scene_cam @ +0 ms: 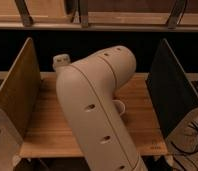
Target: Stand the bottle upright
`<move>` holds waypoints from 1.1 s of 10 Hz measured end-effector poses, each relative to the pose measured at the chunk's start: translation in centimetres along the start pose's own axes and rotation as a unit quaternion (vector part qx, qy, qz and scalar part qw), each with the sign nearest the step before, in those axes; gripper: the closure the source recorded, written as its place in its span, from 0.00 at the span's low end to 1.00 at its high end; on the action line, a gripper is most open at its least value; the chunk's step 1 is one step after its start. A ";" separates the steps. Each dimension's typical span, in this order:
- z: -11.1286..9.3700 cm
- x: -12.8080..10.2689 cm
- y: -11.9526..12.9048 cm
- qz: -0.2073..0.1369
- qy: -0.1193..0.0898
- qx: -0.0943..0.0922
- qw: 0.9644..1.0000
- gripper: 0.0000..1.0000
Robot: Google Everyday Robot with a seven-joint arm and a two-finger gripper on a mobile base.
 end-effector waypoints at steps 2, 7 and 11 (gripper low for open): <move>0.0 0.0 0.0 0.000 0.000 0.000 1.000 1.00; 0.0 0.0 0.0 0.000 0.000 0.000 1.000 0.84; 0.0 0.1 0.0 0.000 0.000 0.000 1.000 0.50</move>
